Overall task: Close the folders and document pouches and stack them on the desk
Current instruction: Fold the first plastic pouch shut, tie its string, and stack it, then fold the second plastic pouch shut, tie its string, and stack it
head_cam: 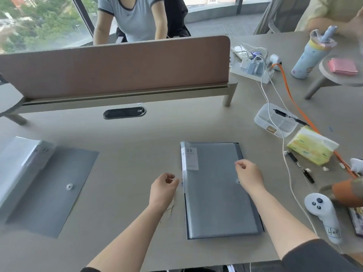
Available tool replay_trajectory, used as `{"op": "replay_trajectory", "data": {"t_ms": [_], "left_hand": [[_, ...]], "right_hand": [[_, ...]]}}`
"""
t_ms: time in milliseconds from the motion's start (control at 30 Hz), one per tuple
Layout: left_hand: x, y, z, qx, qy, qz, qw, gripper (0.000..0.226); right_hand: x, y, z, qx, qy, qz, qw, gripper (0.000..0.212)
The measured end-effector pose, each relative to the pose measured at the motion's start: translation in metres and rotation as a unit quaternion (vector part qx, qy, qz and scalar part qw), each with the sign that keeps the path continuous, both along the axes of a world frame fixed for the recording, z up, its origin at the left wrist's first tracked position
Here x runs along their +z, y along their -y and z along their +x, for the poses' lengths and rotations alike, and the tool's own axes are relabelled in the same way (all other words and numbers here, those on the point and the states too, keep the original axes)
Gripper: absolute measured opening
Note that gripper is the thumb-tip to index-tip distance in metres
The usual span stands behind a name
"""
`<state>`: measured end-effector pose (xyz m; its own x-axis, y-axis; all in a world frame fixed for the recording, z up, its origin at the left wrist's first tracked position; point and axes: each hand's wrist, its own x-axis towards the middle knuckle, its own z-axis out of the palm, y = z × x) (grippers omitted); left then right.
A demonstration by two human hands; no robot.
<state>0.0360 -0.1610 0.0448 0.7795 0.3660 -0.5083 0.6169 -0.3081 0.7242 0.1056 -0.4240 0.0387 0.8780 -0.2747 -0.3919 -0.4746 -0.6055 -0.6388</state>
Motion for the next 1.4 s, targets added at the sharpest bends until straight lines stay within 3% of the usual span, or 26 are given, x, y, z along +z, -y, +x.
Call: {"op": "replay_trajectory", "data": {"t_ms": [300, 700, 900, 1167, 1400], "left_hand": [[0.012, -0.063, -0.027, 0.062, 0.029, 0.053, 0.996, 0.01], [0.002, -0.227, -0.089, 0.093, 0.005, 0.172, 0.981, 0.034], [-0.006, -0.314, -0.117, 0.044, -0.059, 0.242, 0.967, 0.055], [-0.024, -0.386, -0.136, -0.055, -0.118, 0.281, 0.951, 0.07], [-0.045, -0.406, -0.148, -0.078, -0.104, 0.278, 0.952, 0.066]], "right_hand": [[0.03, -0.13, -0.004, 0.177, 0.058, 0.059, 0.981, 0.023], [0.011, -0.312, -0.05, 0.306, -0.021, 0.049, 0.951, 0.039], [0.005, -0.406, -0.083, 0.283, -0.075, 0.099, 0.951, 0.046], [0.0, -0.491, -0.106, 0.157, -0.156, 0.165, 0.961, 0.054], [-0.007, -0.523, -0.107, 0.09, -0.147, 0.133, 0.976, 0.038]]}}
